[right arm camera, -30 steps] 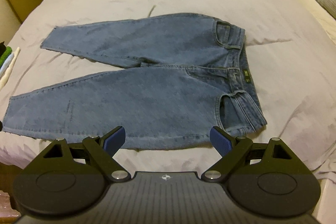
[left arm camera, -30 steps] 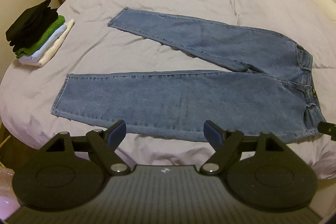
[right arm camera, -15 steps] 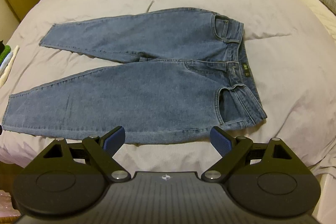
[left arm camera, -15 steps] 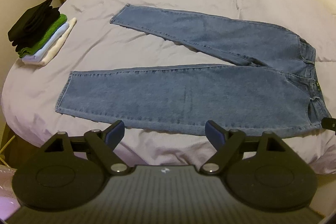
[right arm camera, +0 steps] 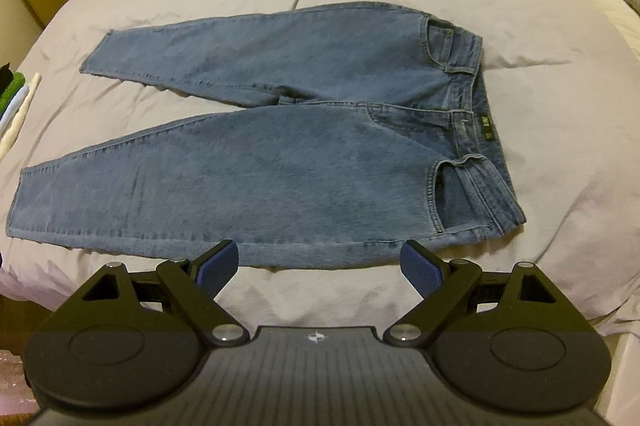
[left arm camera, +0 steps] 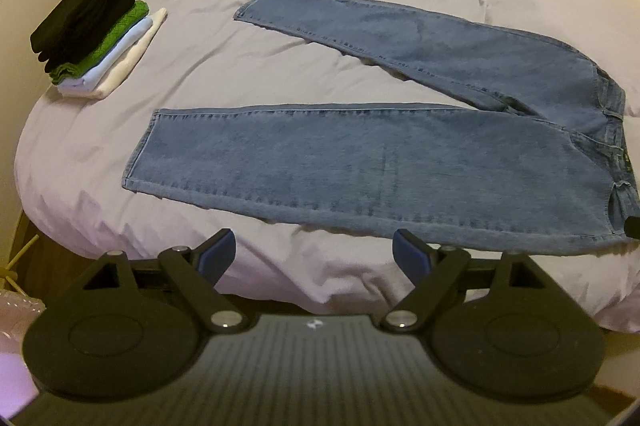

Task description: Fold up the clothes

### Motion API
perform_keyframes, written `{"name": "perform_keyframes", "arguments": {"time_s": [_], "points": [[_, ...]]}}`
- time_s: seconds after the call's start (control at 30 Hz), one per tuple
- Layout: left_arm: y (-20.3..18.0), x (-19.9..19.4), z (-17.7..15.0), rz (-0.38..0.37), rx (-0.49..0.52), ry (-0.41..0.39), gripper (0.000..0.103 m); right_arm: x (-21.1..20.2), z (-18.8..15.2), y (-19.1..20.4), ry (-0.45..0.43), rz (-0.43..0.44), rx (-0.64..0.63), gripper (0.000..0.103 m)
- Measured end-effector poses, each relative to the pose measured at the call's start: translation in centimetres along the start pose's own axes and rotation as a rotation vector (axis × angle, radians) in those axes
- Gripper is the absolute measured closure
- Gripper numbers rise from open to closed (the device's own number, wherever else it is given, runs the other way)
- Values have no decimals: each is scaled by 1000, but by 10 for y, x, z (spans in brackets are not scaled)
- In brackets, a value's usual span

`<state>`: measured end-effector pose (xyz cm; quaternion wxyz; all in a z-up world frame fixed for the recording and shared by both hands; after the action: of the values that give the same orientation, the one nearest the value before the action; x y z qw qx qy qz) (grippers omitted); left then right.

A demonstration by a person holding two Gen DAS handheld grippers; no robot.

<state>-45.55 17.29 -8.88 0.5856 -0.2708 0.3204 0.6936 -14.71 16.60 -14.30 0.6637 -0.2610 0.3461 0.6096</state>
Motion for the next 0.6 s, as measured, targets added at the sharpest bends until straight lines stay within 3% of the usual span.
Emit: {"name": "perform_keyframes", "arguments": {"time_s": [0.27, 0.6], "points": [[-6, 52, 10, -68, 62, 68, 19, 35, -2, 5, 82, -21, 10, 13], [-52, 149, 63, -271, 207, 99, 21, 106, 29, -2, 128, -74, 99, 13]]}}
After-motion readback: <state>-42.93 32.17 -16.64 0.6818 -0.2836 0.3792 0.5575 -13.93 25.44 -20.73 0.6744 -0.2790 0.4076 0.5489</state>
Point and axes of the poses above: each gripper's, at about its wrist camera, not at the fingertips, and x roughly the way its jaws point, y to its left, z to its top, the point moved 2 cm from there along x, roughly the way its jaws point, and after that the axes turned 15 degrees about -y, right-handed, at the moved point
